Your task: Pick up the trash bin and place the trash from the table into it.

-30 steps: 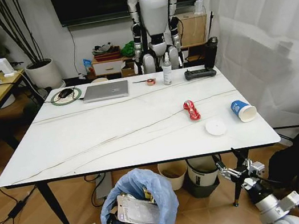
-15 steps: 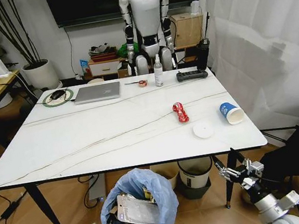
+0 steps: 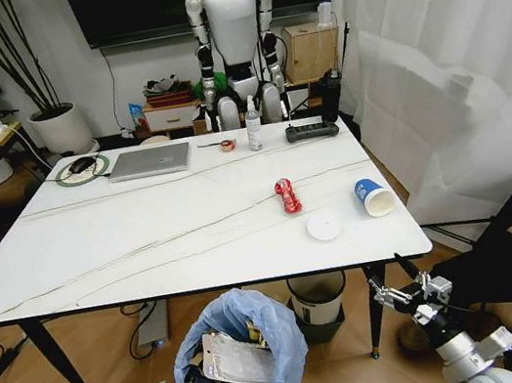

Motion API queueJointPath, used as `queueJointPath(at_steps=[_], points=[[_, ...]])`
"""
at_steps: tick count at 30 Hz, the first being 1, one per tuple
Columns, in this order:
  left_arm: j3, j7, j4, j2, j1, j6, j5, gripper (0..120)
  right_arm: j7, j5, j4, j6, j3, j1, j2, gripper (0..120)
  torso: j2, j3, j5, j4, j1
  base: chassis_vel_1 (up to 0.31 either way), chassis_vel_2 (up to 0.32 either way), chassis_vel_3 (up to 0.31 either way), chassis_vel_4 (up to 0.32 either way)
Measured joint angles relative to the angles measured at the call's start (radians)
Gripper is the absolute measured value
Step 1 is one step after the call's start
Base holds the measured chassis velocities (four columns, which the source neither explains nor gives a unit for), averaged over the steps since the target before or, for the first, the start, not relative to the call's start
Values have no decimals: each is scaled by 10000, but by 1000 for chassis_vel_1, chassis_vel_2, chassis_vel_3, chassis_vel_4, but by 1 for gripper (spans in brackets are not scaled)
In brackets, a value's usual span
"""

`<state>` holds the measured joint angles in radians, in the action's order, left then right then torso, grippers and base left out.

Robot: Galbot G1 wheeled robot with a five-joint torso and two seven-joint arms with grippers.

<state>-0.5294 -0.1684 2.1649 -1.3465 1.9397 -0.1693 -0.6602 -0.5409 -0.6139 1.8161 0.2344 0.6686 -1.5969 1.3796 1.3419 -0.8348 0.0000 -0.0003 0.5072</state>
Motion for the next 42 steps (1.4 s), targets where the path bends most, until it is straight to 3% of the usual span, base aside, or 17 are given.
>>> queueJointPath(at_steps=[9,13,18,26,37,42], points=[[-69,-1,95,-68,163,-2,102,0,2616,-575,494,-820,-1280,1279,-1063,100,0,0,-2,2,0,-31,-42,21,27],[-154,-4,183,-42,195,-7,121,0,4938,-584,613,-2141,-1971,2321,-2063,100,-1,0,-4,1,2,0,0,0,0],[-315,-5,325,-211,319,-6,164,0,5865,-858,269,-3399,-2590,3607,-2807,100,-2,-1,1,0,3,0,0,0,0],[-475,43,465,-591,468,65,366,0,6163,-1316,-924,-4115,-3417,5224,-3112,100,-2,-1,1,1,2,0,0,0,0],[-563,51,509,-788,487,81,463,0,6019,-1318,-2114,-4107,-3788,5908,-2974,100,-2,0,-1,0,2,0,0,0,0],[-536,54,487,-810,478,84,495,0,5929,-1207,-2656,-4095,-3805,6159,-2857,90,-2,0,1,0,1,0,0,0,0]])
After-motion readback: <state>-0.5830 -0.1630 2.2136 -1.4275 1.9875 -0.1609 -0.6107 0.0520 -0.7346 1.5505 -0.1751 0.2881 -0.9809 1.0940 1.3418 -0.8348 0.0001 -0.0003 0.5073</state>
